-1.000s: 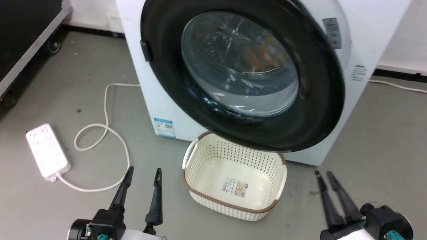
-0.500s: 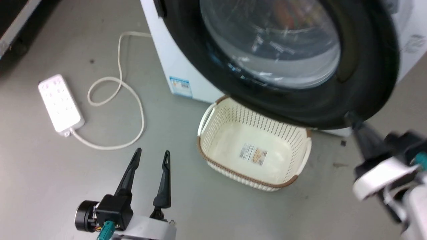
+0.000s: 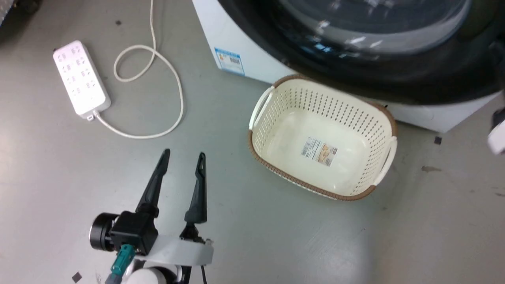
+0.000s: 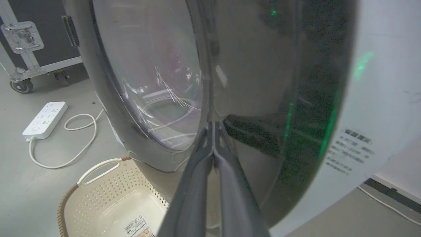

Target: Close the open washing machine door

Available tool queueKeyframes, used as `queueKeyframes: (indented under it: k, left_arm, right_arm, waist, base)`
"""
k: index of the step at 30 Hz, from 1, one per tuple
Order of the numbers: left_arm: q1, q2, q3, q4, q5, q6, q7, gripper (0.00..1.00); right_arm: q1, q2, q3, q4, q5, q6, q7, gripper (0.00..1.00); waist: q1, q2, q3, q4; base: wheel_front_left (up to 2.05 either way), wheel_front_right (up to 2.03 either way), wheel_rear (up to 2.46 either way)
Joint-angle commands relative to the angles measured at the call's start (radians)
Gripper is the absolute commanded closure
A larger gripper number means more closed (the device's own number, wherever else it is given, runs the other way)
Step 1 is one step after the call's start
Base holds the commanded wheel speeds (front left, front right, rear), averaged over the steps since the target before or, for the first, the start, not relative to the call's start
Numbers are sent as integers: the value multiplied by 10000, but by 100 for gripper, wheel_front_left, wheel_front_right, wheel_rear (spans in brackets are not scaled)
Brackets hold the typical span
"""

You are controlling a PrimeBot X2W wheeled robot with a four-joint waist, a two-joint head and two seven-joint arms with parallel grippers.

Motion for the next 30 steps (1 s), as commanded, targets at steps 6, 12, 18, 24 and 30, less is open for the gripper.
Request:
queueKeyframes:
  k: [6,12,18,24,30]
  left_arm:
    - [-476,-27,-15,-12,-120,27,-45,0]
    - [-616,-29,-128,24,-217,144,-45,0]
    - [-553,-30,-79,125,-229,176,-45,0]
    - [-336,-31,47,301,-239,84,-45,0]
    - [143,-31,311,690,-287,-1,-45,0]
  right_arm:
    - [-1547,-485,-301,1085,273,-19,172,100]
    - [-2253,-424,-522,1963,232,-19,70,100]
    - [-2175,-216,-353,2525,289,-19,-399,100]
    - [-1267,213,179,2497,782,-19,-979,0]
    - [708,791,205,1854,1046,-19,-1598,0]
  waist:
    - [-2,-1,499,169]
    - [-2,-1,539,184]
    - [-2,-1,105,57]
    - [-2,-1,-758,-239]
    - [-2,-1,-2140,-812]
  base:
    - [0,0,0]
    - [0,0,0]
    - [0,0,0]
    - [0,0,0]
    - [0,0,0]
